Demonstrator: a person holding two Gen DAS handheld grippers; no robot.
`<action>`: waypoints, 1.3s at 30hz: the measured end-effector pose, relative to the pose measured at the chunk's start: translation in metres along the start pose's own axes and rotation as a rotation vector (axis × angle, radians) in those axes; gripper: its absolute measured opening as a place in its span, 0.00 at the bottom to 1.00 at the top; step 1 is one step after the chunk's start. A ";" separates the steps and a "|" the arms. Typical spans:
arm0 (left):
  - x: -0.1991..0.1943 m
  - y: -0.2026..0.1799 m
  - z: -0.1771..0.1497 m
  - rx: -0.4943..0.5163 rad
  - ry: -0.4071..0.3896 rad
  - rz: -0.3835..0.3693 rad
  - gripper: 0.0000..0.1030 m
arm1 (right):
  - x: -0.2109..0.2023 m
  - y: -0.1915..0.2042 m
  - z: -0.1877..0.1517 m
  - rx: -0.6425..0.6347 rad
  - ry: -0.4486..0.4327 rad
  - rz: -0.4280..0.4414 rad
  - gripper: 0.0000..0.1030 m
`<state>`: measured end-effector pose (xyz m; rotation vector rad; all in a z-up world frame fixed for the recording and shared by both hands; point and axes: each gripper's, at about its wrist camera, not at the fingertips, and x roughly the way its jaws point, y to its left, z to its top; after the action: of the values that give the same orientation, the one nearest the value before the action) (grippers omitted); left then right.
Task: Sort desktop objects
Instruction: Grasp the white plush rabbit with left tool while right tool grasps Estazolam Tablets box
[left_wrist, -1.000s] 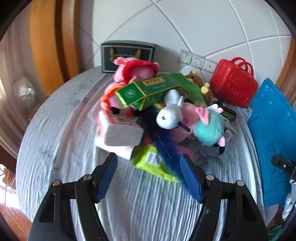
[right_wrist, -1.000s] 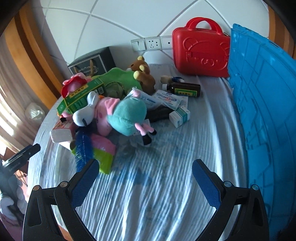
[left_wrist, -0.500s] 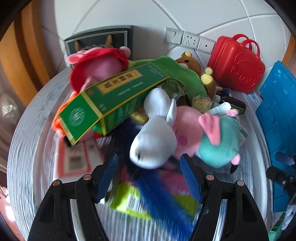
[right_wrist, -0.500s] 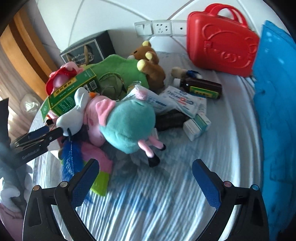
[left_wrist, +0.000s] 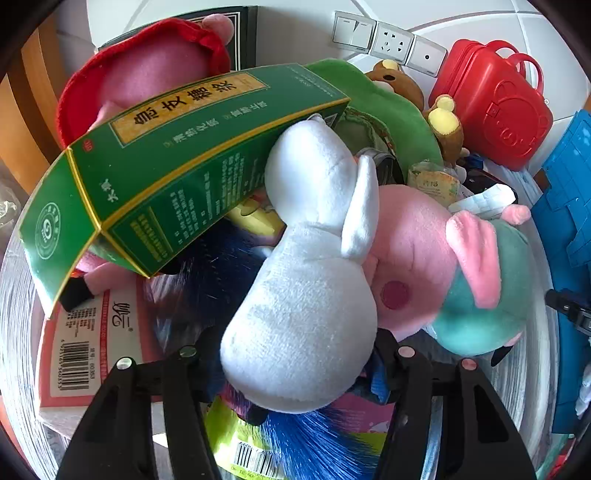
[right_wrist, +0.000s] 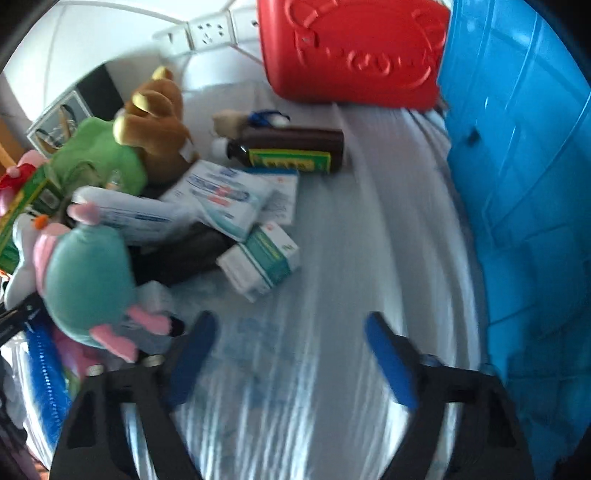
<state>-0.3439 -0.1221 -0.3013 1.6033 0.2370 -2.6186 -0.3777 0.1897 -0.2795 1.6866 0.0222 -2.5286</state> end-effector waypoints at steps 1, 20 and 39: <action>0.000 0.000 -0.001 -0.001 -0.004 0.001 0.57 | 0.006 -0.002 0.001 0.000 0.007 0.009 0.73; 0.010 -0.001 0.014 -0.021 0.006 -0.025 0.57 | 0.066 0.018 0.036 -0.160 0.018 0.049 0.87; -0.036 -0.005 -0.012 -0.035 -0.066 -0.028 0.53 | 0.013 0.032 0.003 -0.150 -0.060 0.066 0.64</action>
<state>-0.3178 -0.1163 -0.2743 1.5104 0.3022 -2.6674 -0.3829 0.1569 -0.2891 1.5297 0.1453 -2.4609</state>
